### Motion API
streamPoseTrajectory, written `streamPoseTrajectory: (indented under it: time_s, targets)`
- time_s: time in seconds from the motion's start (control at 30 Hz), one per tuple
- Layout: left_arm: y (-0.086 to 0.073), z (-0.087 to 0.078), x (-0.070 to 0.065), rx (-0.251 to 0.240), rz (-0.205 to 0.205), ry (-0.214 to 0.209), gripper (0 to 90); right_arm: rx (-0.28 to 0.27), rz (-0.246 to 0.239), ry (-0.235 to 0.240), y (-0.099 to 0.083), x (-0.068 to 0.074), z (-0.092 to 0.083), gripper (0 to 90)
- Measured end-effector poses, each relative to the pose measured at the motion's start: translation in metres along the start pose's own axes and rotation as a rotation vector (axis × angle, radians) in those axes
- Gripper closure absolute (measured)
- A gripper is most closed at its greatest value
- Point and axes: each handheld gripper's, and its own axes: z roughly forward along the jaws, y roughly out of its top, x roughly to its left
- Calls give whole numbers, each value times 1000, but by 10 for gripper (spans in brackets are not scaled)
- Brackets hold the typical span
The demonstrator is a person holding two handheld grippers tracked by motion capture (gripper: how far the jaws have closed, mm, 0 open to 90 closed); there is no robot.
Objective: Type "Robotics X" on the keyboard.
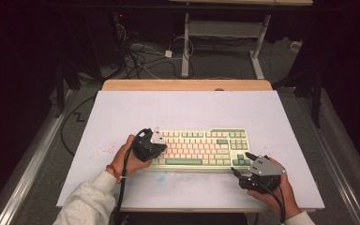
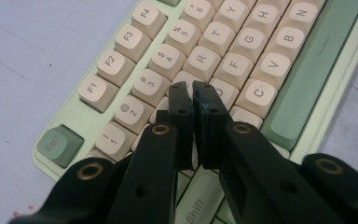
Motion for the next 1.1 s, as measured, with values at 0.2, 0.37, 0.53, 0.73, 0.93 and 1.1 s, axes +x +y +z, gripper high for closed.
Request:
streamPoseTrajectory:
  time_s: [0.2, 0.37, 0.53, 0.73, 0.93, 1.1]
  targets:
    - [1, 4, -4, 5, 15, -3, 865, 9, -6, 6, 0, 1, 1, 304]
    - [0, -1, -2, -14, 10, 14, 842, 5, -9, 0, 0, 1, 0, 303]
    - [-1, -4, -1, -33, 7, 26, 837, 5, -7, 1, 0, 0, 0, 303]
    - [-2, -10, -1, -61, 6, 45, 816, 3, -7, 1, 0, 0, 0, 303]
    - [-6, -18, 0, -105, -7, 60, 780, 3, -10, 1, 0, 0, 0, 303]
    - [-16, -25, 0, -145, -19, 72, 721, -1, -10, -2, 0, 0, -2, 303]
